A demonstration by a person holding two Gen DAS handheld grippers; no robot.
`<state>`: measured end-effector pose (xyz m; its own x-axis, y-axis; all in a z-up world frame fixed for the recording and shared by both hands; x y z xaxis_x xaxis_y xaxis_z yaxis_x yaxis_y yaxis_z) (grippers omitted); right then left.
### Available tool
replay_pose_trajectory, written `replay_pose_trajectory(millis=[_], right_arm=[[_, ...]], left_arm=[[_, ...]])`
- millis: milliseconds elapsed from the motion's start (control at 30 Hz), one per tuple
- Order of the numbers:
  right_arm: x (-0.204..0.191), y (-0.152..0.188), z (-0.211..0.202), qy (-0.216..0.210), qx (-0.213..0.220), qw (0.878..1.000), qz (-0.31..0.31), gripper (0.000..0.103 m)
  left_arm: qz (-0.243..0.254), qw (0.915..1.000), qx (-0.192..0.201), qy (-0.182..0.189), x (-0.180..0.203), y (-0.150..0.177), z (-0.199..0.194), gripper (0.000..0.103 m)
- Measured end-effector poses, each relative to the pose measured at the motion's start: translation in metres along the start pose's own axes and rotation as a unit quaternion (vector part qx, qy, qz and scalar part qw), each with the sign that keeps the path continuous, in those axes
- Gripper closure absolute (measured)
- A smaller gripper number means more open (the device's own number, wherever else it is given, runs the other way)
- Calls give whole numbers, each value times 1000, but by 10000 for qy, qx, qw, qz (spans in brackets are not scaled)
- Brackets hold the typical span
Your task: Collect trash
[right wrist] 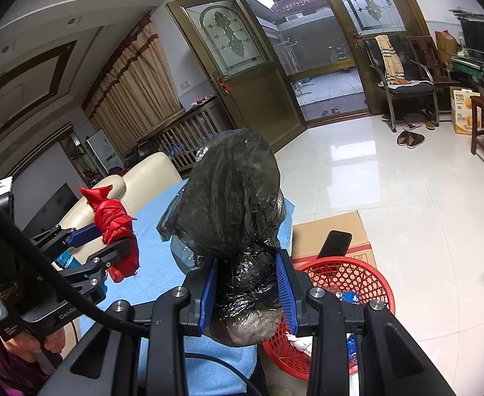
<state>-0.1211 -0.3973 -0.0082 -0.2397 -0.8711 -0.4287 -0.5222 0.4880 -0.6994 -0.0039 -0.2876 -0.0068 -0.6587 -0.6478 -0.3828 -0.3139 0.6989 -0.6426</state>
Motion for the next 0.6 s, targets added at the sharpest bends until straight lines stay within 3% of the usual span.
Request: replay_pose_trajectory(millis=[600], right_arm=[[3, -2, 3, 58, -71, 9999, 146, 67]], left_arm=[[103, 9998, -140, 107, 7, -2, 15, 54]])
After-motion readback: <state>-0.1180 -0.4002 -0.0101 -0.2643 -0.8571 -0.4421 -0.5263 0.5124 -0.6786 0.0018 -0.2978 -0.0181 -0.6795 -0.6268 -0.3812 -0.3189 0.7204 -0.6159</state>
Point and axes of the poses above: each gripper's, at about its wrist camera, not at the fingertips, and z roughly the way its jaws point, x to its right, y to its underside, the point moved 10 cm from there along z, roughly the way its jaws point, and after that the axes turned 5 degrees about -x, right-handed, at the moved point
